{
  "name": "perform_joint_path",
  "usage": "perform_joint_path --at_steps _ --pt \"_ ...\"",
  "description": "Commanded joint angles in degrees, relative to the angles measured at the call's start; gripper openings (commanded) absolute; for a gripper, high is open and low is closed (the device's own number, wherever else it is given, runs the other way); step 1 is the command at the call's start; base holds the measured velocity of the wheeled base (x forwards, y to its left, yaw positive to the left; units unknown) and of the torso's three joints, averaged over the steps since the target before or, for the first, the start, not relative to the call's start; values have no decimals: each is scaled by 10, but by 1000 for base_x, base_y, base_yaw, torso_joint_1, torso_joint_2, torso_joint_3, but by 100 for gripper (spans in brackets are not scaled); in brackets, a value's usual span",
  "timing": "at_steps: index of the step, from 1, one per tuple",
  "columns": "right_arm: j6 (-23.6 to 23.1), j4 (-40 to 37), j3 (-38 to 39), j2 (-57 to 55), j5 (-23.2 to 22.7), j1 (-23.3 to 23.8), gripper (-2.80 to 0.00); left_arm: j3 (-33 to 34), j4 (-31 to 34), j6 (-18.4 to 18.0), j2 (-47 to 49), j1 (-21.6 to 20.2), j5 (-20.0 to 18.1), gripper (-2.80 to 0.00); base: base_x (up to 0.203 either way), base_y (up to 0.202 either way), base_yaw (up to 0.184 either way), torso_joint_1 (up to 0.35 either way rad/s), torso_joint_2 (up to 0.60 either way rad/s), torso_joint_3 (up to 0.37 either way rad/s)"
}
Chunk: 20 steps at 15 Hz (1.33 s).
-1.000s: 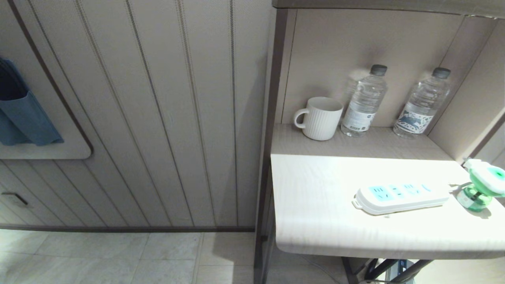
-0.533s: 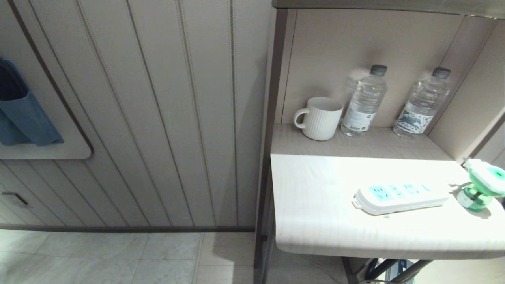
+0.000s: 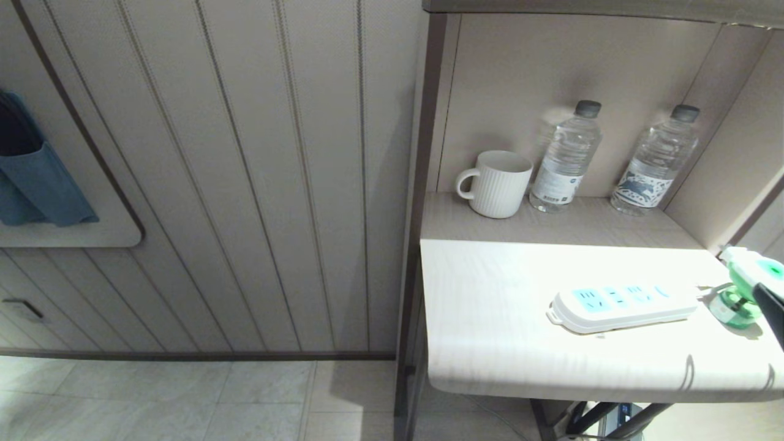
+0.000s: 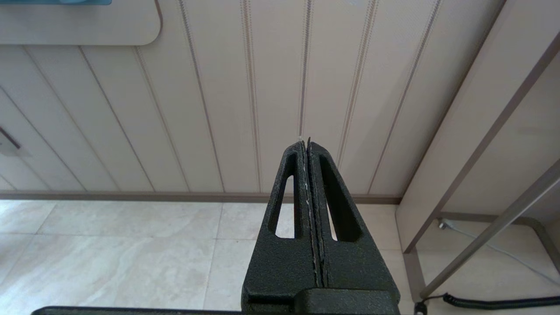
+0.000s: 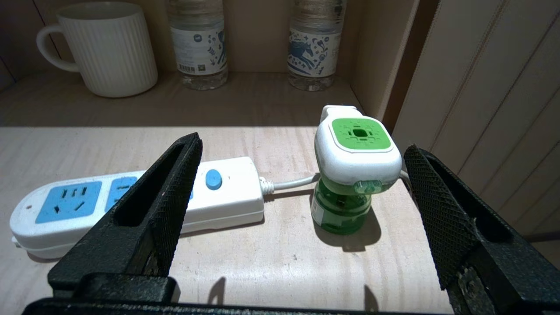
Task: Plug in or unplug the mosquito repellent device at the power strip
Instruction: Pick up the mosquito repellent liquid
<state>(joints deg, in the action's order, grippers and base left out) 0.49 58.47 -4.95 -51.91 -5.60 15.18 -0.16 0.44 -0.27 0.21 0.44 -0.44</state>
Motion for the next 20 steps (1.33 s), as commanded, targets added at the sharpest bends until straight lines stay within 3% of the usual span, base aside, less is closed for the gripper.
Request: perform_joint_path --at_steps 1,5,20 --pt "15 31 -1 -43 -3 6 0 0 0 0 0 0 0 -280 0 0 0 0 0 0" --pt "34 55 -6 -75 -53 30 0 0 0 0 0 0 0 -280 0 0 0 0 0 0" --pt "56 127 -47 -169 -73 70 0 0 0 0 0 0 0 -280 0 0 0 0 0 0"
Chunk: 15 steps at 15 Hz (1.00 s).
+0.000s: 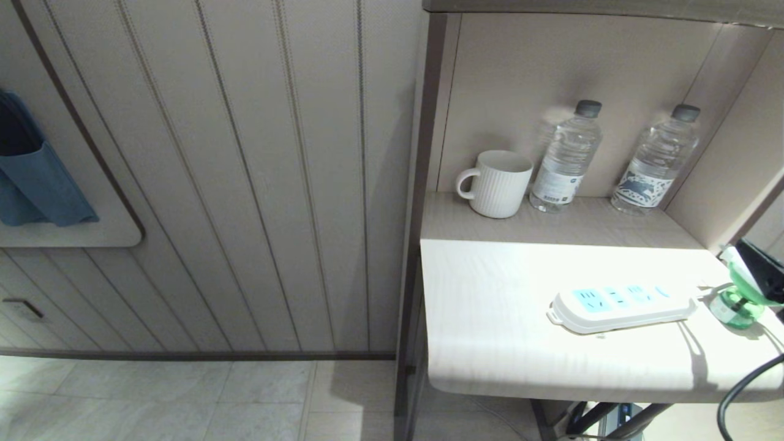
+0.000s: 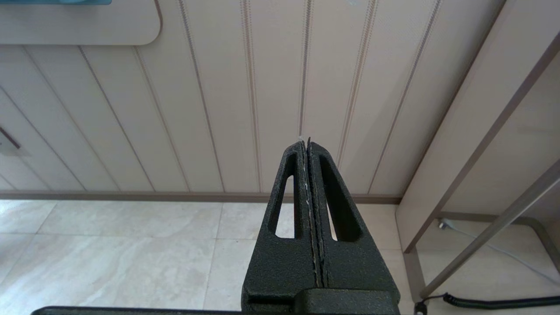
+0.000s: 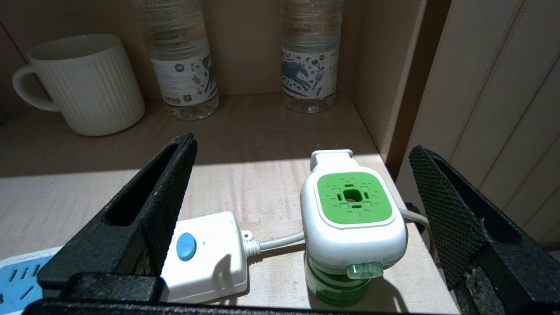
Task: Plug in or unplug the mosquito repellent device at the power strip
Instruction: Pick up the mosquito repellent liquid
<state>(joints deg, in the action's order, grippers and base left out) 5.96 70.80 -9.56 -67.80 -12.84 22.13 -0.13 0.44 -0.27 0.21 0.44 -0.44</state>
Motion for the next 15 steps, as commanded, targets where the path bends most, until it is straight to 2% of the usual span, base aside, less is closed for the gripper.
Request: perform_joint_path --at_steps 1,9,15 --pt "3 4 -1 -16 -1 3 0 0 0 0 0 0 0 -280 0 0 0 0 0 0" --pt "1 6 1 -47 -1 11 0 0 0 0 0 0 0 -280 0 0 0 0 0 0" --pt "-47 7 -4 -61 0 11 0 0 0 0 0 0 0 -280 0 0 0 0 0 0"
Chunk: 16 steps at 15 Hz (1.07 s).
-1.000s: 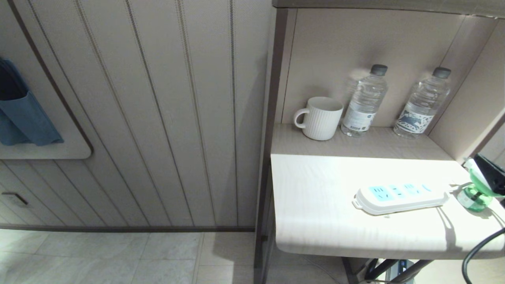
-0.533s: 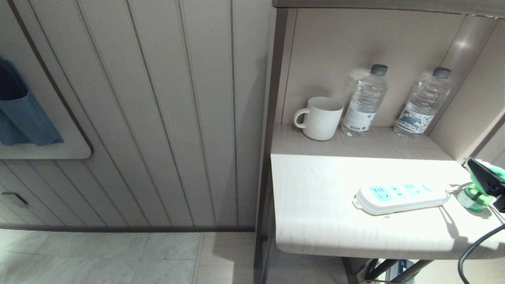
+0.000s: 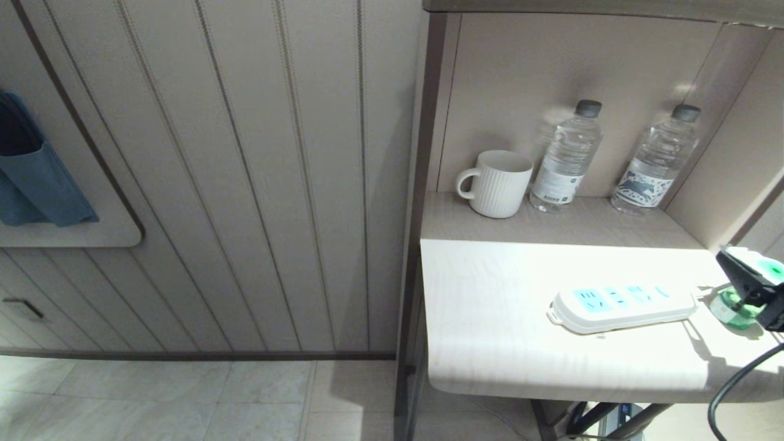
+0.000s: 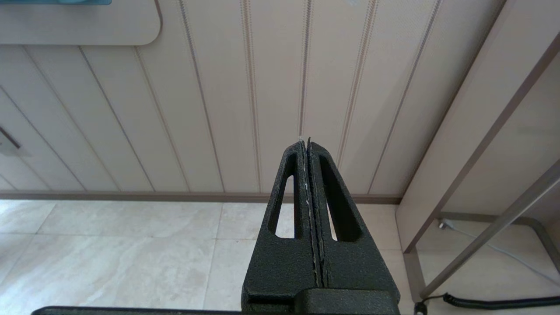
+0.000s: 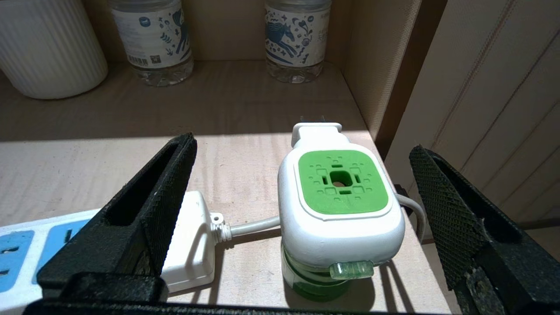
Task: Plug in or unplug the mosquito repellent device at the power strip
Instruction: Pick up the mosquito repellent liquid
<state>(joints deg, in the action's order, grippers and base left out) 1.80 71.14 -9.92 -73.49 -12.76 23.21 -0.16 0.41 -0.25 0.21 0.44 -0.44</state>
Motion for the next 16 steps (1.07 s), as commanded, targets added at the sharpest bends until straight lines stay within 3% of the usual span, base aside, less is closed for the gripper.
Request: perform_joint_path --at_steps 1,16 --pt "-9 4 1 -8 -2 0 0 0 0 0 0 0 0 -280 0 0 0 0 0 0" --pt "-3 4 14 -17 -2 -2 0 0 0 0 0 0 0 -280 0 0 0 0 0 0"
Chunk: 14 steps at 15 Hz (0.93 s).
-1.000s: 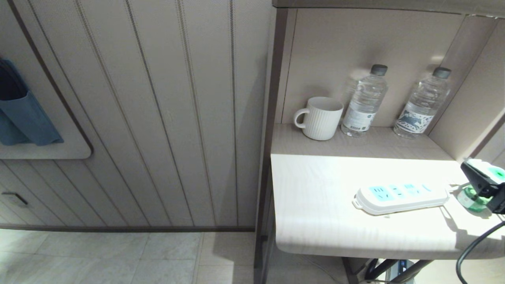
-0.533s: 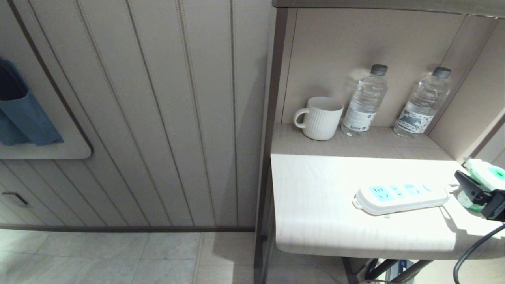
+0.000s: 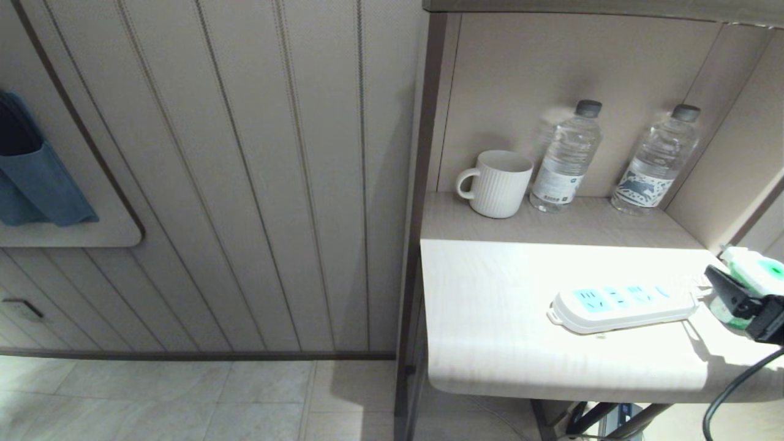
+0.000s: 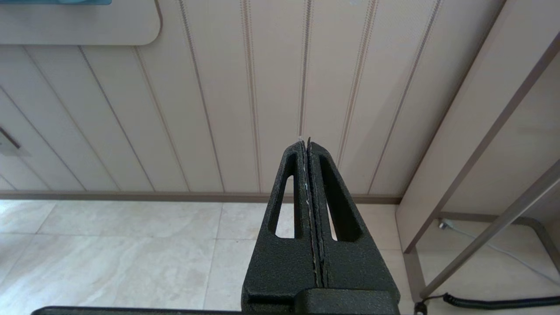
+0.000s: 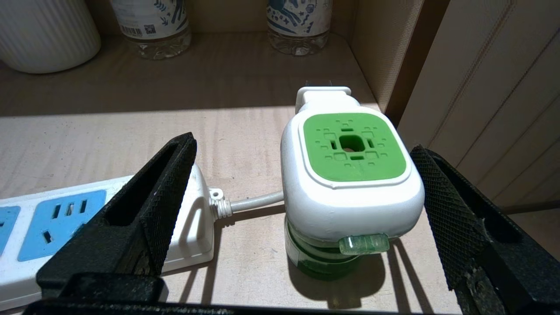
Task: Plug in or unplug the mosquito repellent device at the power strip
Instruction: Pick up the mosquito repellent liquid
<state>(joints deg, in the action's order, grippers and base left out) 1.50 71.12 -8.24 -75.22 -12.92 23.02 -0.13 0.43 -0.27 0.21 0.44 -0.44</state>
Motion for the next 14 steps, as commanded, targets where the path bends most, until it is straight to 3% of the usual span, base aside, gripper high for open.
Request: perform_joint_path --at_steps 1,5,14 --pt "0 5 -2 -2 -1 0 0 1 0 0 0 0 0 -280 0 0 0 0 0 0" --pt "0 88 23 -36 -4 1 0 0 0 0 0 0 0 -280 0 0 0 0 0 0" --pt "0 138 44 -60 -29 2 0 1 0 0 0 0 0 -280 0 0 0 0 0 0"
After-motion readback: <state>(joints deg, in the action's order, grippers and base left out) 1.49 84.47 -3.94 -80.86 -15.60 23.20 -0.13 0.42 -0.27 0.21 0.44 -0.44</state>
